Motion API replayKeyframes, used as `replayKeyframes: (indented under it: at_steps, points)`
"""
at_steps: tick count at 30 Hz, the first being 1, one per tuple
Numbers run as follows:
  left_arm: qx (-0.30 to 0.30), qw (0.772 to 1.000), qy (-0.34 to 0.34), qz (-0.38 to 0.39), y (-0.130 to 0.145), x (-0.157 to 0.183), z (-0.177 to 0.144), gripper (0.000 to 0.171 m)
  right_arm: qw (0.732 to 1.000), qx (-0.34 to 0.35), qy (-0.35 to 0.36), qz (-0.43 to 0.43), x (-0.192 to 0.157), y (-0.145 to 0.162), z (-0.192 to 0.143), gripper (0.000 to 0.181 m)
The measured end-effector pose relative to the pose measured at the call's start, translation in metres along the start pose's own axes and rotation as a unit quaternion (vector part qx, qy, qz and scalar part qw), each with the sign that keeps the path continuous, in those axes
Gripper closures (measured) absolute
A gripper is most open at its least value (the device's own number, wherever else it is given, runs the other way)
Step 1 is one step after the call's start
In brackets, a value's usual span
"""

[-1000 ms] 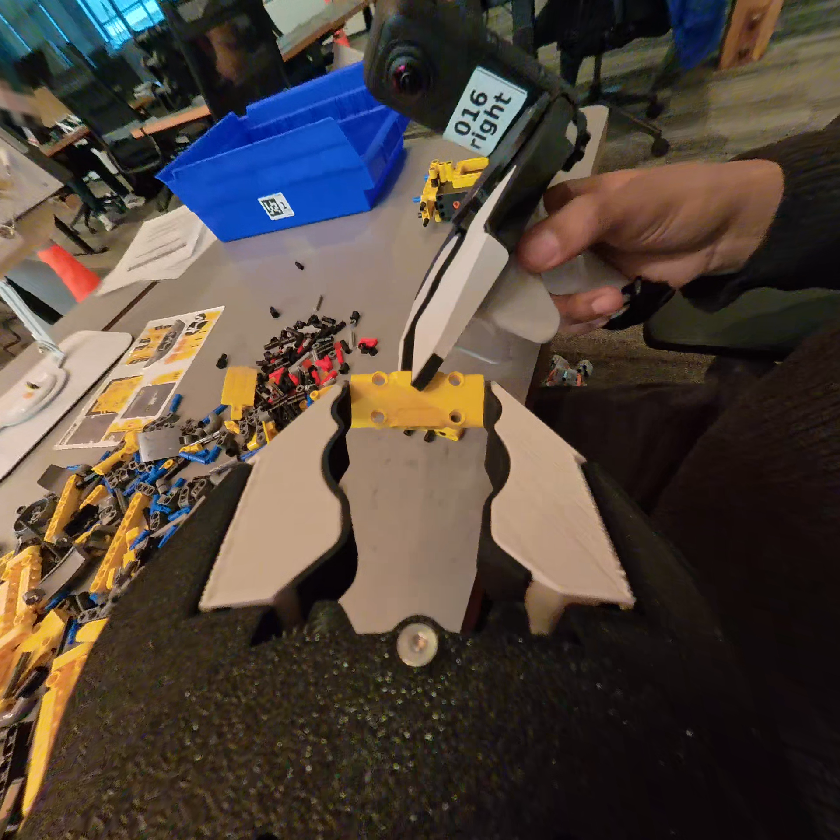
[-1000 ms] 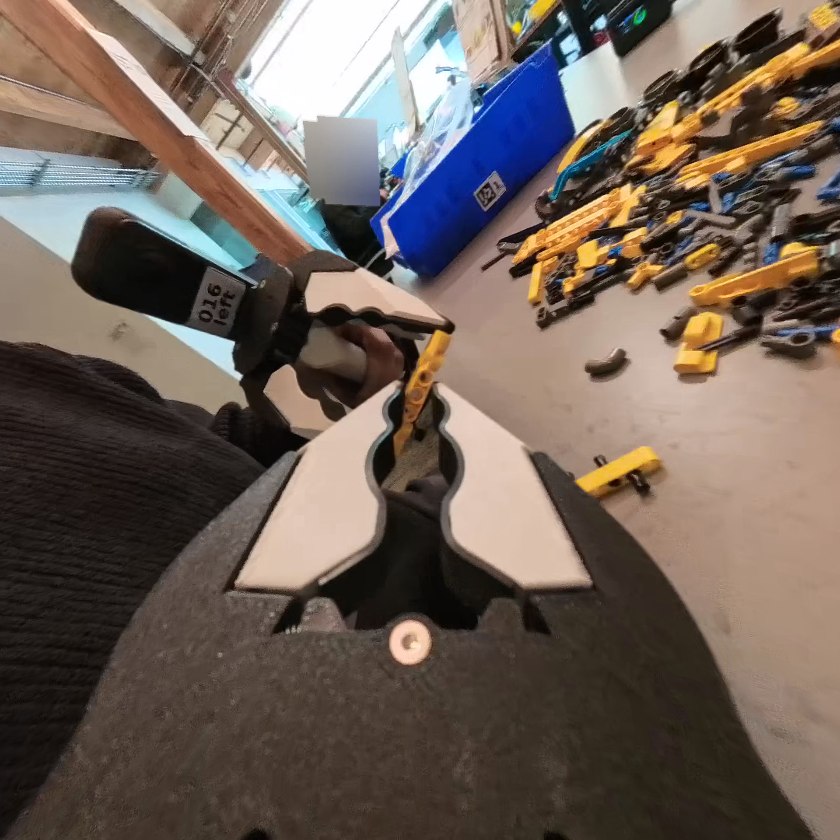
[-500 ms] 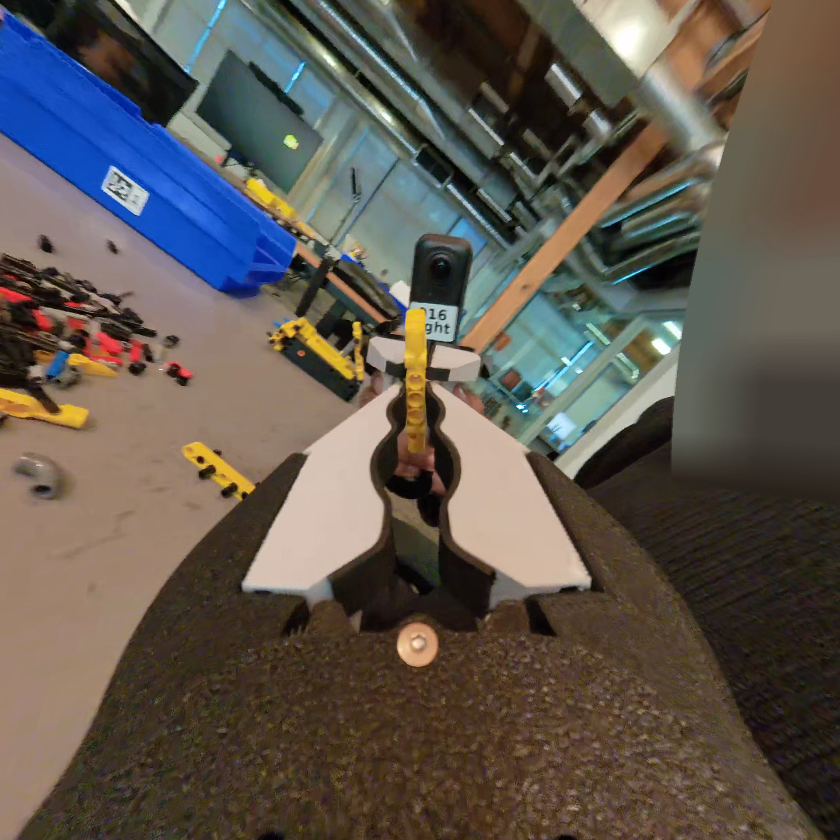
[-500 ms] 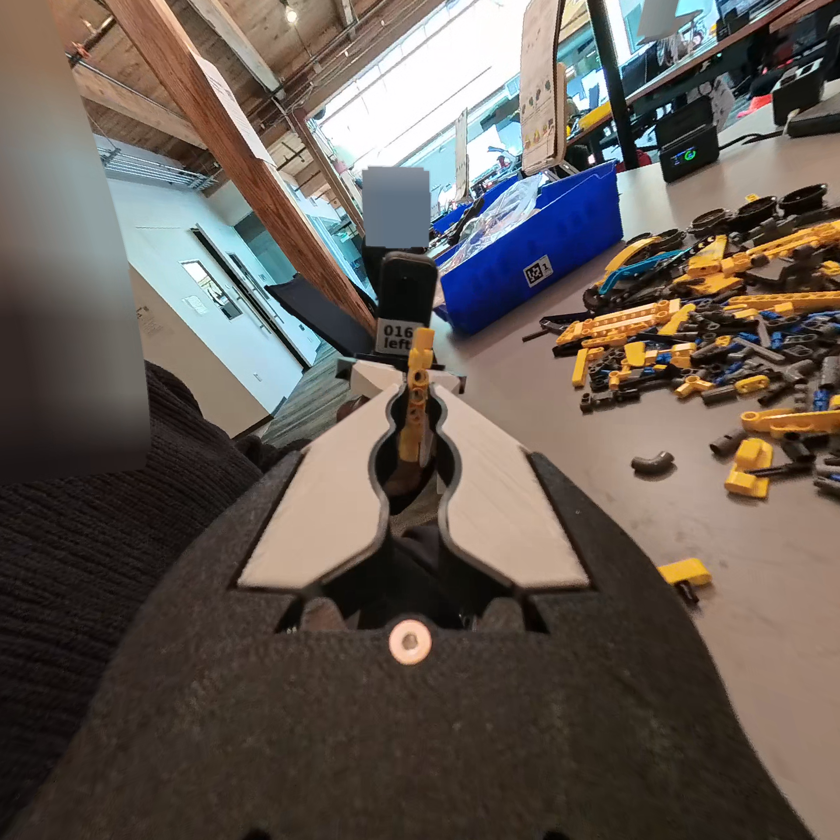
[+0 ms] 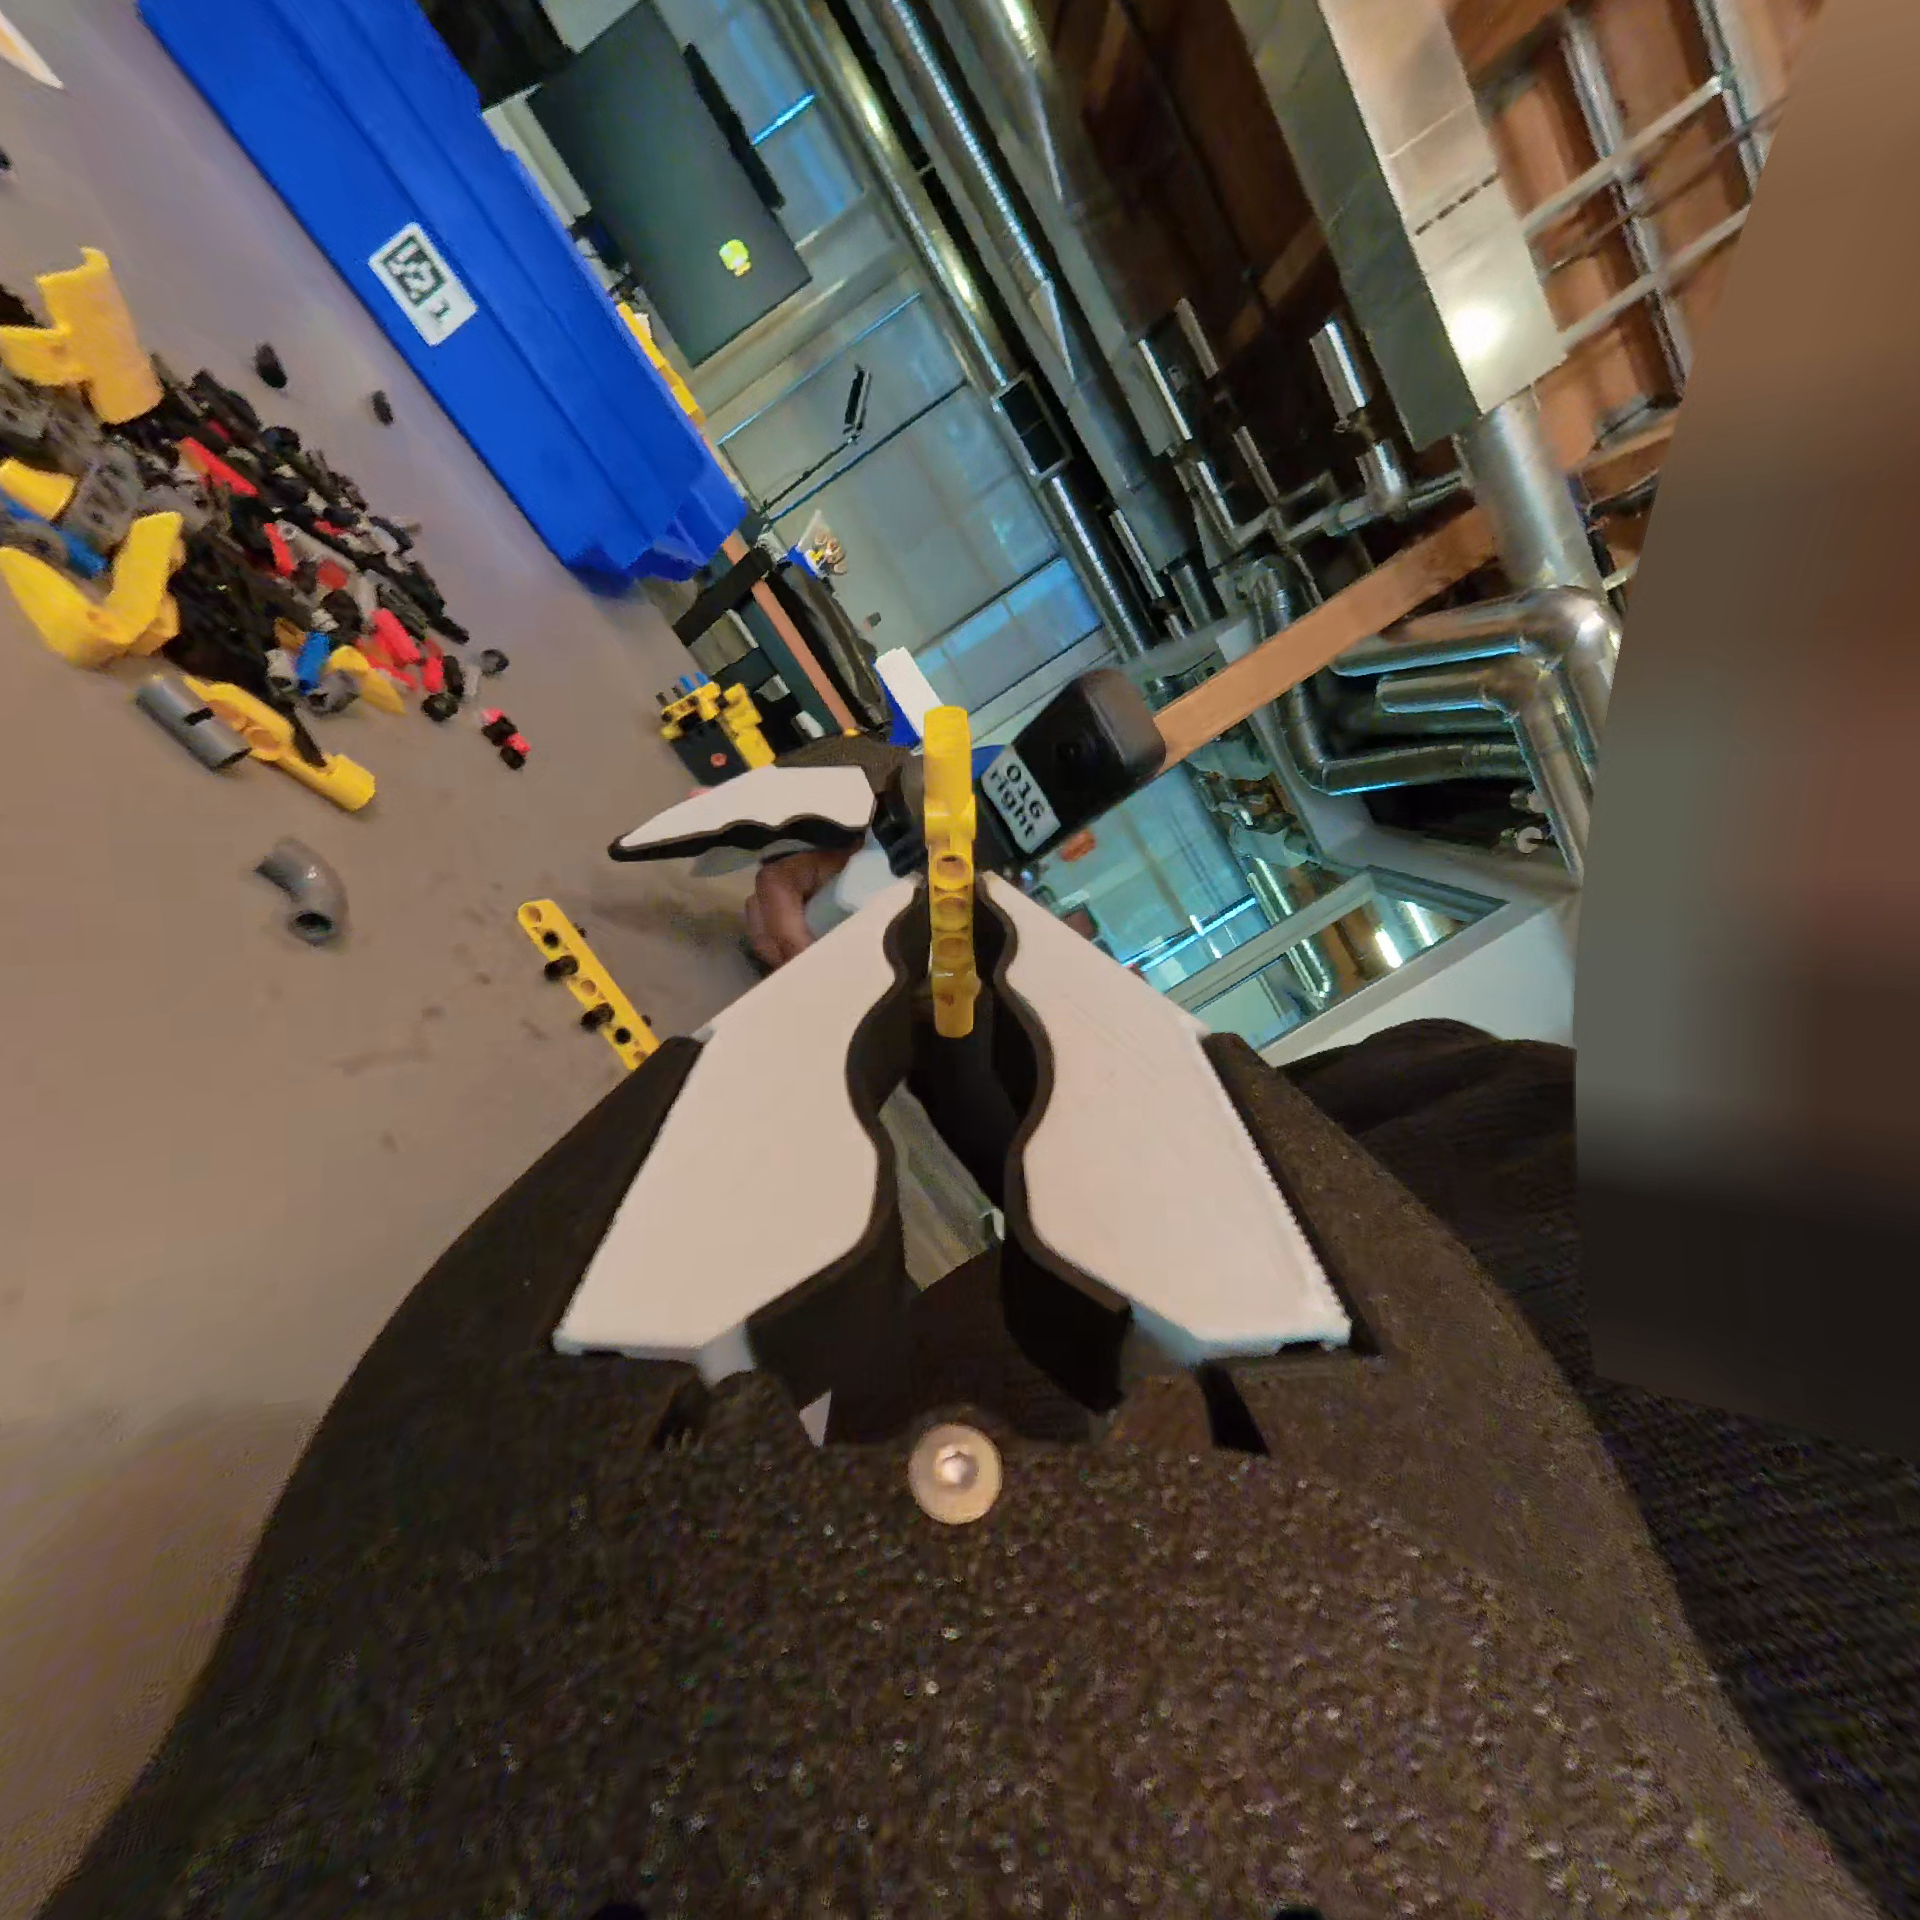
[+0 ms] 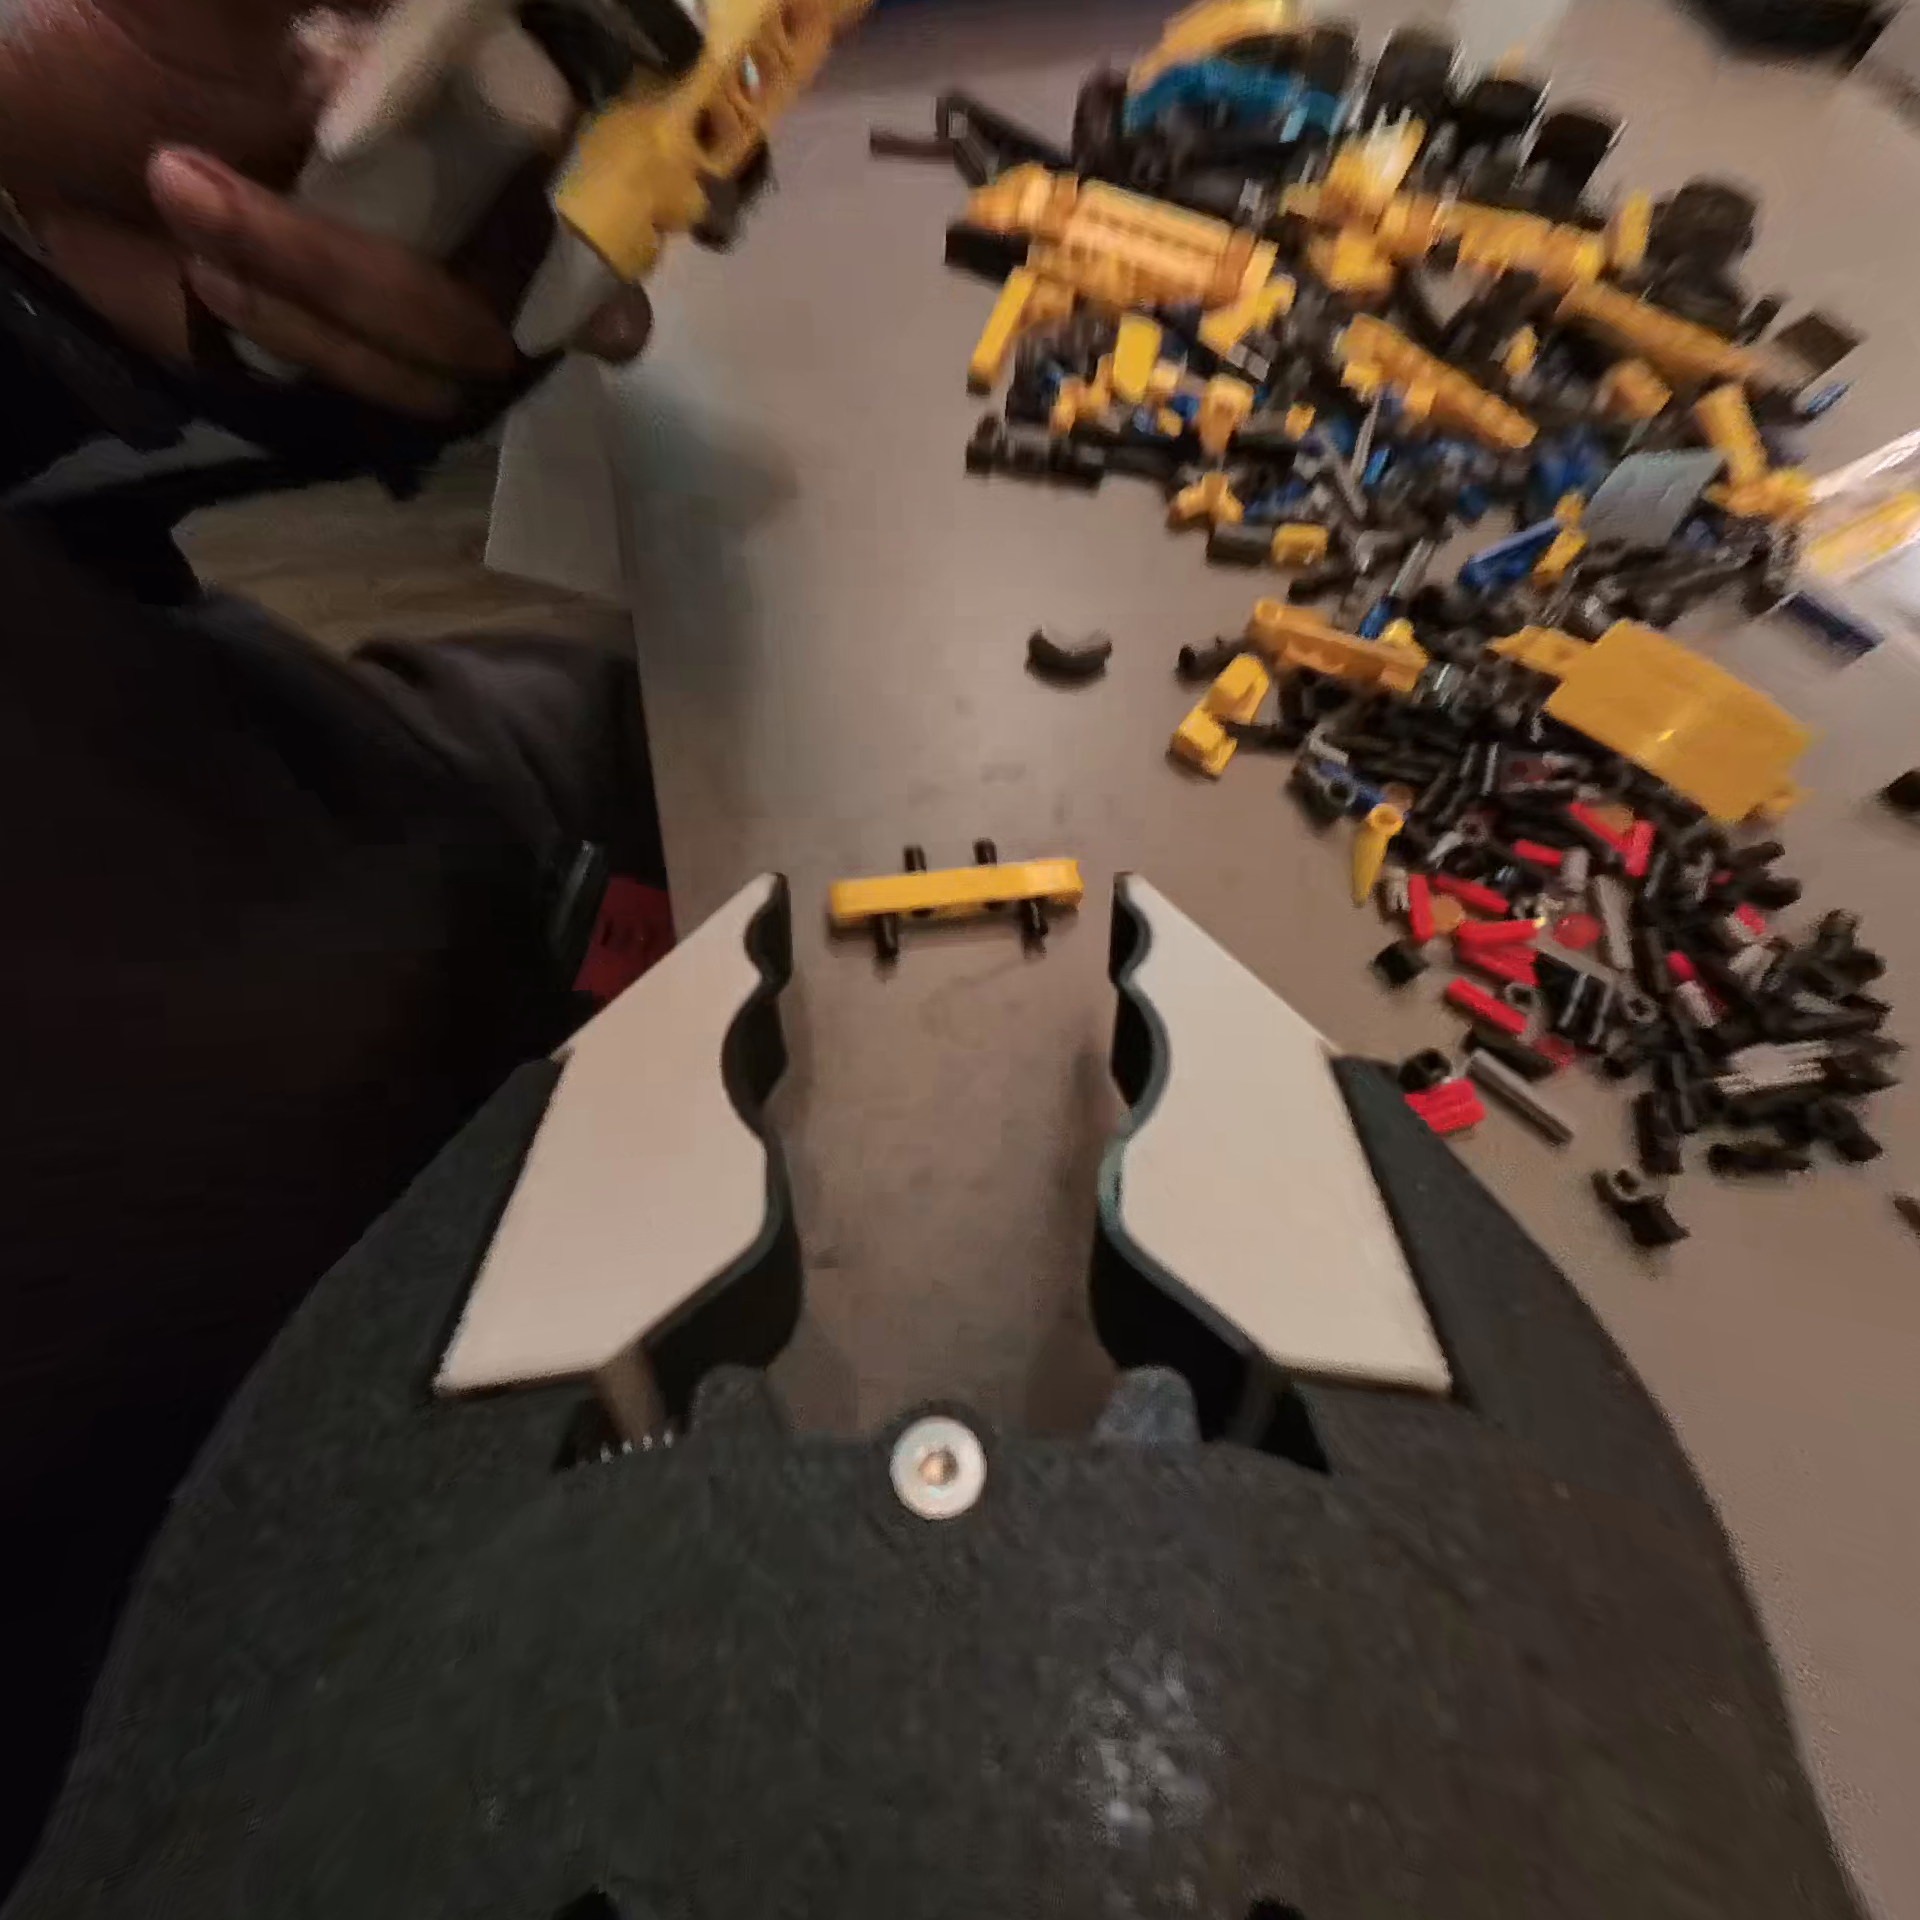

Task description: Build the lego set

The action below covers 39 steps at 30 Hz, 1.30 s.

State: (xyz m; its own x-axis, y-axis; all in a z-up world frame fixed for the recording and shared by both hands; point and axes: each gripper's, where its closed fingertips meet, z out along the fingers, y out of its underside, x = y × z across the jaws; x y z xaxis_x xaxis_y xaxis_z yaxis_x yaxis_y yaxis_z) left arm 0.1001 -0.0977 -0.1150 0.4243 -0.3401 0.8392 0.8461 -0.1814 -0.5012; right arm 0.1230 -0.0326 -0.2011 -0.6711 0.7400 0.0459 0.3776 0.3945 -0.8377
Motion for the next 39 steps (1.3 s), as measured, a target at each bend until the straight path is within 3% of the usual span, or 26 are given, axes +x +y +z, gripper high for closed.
replayKeyframes:
  at_steps: [3,11,13,16,20,30,35,39]
  points:
    - [-0.015,1.0,-0.026,0.003,0.006,-0.012,0.002,0.166,0.997,-0.067,-0.032,-0.002,0.003,0.018,0.013,0.119]
    - [-0.078,0.991,-0.105,0.008,0.025,-0.039,0.003,0.166,0.996,-0.071,-0.054,-0.016,0.001,0.014,0.022,0.124]
    - [-0.088,0.989,-0.119,0.007,0.029,-0.043,0.004,0.166,0.997,-0.055,-0.047,-0.023,-0.002,0.008,0.022,0.125]
    - [-0.089,0.989,-0.121,-0.014,0.033,-0.045,0.008,0.166,0.998,0.03,-0.046,-0.042,-0.018,-0.024,0.013,0.125]
    - [-0.102,0.985,-0.141,-0.009,0.043,-0.048,0.01,0.166,0.991,0.026,0.013,-0.129,-0.027,-0.034,0.008,0.125]
    - [-0.126,0.984,0.034,-0.123,0.053,0.003,0.011,0.166,0.981,0.006,-0.009,-0.194,-0.054,-0.052,-0.02,0.125]
    - [-0.131,0.982,0.022,-0.134,0.063,0.001,0.013,0.166,0.971,-0.038,-0.003,-0.237,-0.059,-0.05,-0.022,0.125]
    - [-0.14,0.986,-0.034,-0.082,0.066,-0.009,0.017,0.166,0.961,-0.08,0.031,-0.261,-0.051,-0.042,-0.017,0.126]
